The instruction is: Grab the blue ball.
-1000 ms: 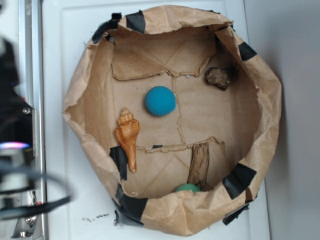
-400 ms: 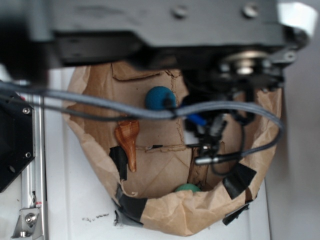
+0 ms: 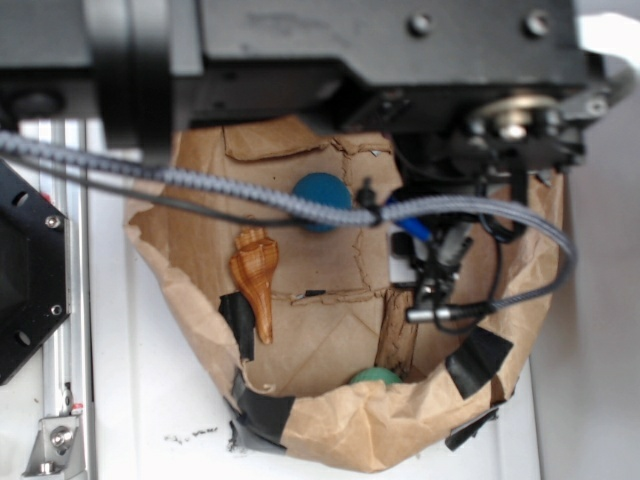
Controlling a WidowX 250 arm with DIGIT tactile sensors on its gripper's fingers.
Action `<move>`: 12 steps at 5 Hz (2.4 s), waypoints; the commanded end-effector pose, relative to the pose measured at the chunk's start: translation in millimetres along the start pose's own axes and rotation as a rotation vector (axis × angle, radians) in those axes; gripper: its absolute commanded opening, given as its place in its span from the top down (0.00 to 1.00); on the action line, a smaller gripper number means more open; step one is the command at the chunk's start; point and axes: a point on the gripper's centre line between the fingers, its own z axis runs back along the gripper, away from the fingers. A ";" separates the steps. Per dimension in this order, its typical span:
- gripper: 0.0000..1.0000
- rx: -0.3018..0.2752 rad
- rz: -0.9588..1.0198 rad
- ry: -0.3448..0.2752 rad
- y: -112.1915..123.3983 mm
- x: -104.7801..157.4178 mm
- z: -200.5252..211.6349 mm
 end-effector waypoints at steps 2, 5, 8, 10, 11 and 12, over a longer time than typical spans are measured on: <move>0.00 0.013 -0.026 0.010 11.9 7.3 -36.9; 0.00 -0.010 -0.109 -0.027 -1.1 -43.0 -35.7; 0.00 0.001 -0.047 -0.011 11.0 -41.0 -42.8; 0.00 0.018 -0.026 0.004 7.0 -41.5 -59.9; 0.00 0.024 -0.026 0.008 2.5 -50.2 -62.8; 0.00 0.019 -0.015 0.013 2.5 -50.7 -65.1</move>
